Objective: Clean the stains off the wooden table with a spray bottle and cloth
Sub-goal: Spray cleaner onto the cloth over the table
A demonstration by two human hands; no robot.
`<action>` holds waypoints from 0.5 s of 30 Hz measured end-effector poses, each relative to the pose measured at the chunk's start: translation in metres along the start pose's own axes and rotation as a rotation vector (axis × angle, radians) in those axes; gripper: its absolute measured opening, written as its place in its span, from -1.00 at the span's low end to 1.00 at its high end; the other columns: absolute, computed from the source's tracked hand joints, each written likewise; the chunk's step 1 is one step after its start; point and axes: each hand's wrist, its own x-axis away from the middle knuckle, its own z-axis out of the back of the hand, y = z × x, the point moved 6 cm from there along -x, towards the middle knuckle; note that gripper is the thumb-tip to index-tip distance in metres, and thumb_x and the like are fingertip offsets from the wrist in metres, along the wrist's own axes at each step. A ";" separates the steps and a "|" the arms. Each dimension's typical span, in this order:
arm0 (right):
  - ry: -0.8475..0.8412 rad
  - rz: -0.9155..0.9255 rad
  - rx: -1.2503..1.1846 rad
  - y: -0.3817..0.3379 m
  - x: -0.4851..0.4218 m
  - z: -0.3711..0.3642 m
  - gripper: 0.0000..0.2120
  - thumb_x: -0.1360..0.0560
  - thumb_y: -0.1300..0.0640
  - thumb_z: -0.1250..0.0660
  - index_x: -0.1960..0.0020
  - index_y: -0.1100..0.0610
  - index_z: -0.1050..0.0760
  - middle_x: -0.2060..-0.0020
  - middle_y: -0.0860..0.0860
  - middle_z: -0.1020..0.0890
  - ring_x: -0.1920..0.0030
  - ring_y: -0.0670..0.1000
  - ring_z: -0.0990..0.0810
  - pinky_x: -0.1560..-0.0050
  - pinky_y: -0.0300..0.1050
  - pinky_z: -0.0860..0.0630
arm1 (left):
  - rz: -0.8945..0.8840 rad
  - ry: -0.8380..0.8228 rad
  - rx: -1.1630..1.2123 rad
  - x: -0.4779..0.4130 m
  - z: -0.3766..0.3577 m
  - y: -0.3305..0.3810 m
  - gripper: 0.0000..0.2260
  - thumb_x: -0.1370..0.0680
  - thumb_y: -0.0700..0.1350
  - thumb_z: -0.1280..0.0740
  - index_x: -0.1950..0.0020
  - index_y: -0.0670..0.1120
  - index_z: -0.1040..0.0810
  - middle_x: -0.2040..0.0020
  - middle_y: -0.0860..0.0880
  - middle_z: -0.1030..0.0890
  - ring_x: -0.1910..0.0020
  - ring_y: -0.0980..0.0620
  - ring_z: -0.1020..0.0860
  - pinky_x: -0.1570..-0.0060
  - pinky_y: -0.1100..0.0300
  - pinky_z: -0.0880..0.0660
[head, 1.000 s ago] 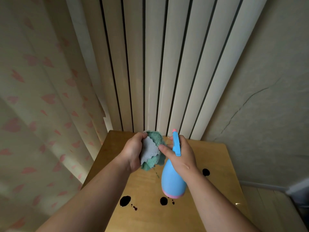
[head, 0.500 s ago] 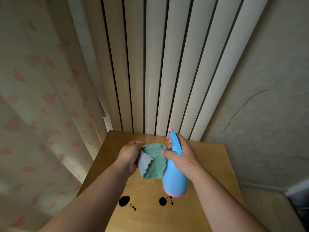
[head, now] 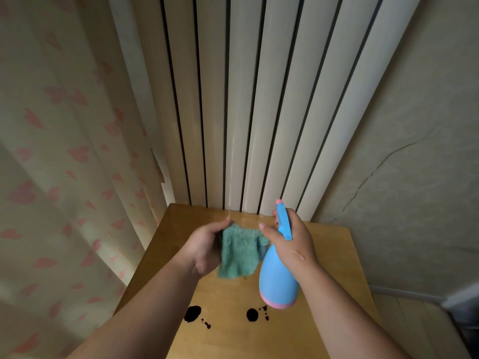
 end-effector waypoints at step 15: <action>-0.087 -0.079 0.003 -0.024 -0.007 0.013 -0.68 -0.35 0.03 -0.36 -0.10 0.01 -0.52 0.20 0.00 -0.58 0.22 -0.03 -0.54 0.20 -0.15 -0.39 | -0.168 -0.046 0.581 -0.023 0.005 0.013 -0.34 -0.61 0.28 -0.10 -0.43 -0.25 -0.39 -0.31 -0.35 -0.52 -0.35 -0.30 -0.46 -0.42 -0.23 -0.27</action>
